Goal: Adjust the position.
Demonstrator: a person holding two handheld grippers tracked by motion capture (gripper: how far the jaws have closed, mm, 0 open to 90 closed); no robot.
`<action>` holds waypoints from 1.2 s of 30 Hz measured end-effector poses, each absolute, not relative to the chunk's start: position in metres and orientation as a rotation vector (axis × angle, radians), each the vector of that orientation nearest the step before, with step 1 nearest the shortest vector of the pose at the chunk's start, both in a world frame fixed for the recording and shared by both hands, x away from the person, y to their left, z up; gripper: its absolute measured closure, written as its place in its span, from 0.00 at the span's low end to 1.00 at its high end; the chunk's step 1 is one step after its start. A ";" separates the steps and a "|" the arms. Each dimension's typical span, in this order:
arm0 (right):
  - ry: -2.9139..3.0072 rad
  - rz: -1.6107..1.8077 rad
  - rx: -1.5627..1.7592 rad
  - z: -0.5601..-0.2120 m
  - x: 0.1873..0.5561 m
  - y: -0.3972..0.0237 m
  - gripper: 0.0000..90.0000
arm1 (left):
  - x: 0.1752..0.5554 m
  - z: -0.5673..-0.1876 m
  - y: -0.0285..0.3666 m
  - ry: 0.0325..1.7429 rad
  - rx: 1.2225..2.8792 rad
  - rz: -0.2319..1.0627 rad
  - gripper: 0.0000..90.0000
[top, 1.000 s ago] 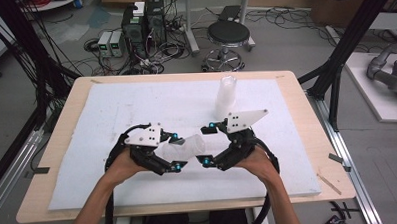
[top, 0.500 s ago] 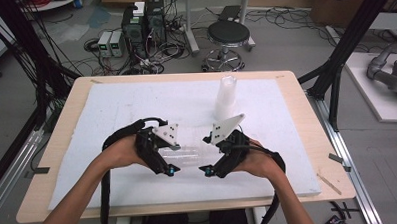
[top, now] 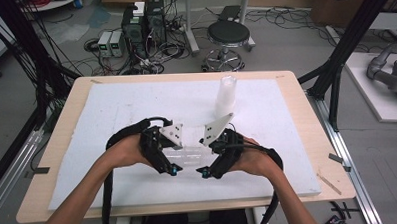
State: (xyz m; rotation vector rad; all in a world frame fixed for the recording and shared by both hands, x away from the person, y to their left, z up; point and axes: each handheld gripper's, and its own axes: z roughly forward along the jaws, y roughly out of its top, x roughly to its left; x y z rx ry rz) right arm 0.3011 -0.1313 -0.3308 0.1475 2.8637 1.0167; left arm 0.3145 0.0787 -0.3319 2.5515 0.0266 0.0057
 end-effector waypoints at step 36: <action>2.925 0.960 0.123 -0.336 0.307 -0.127 0.48 | 0.318 -0.336 0.077 0.039 2.457 -0.040 0.07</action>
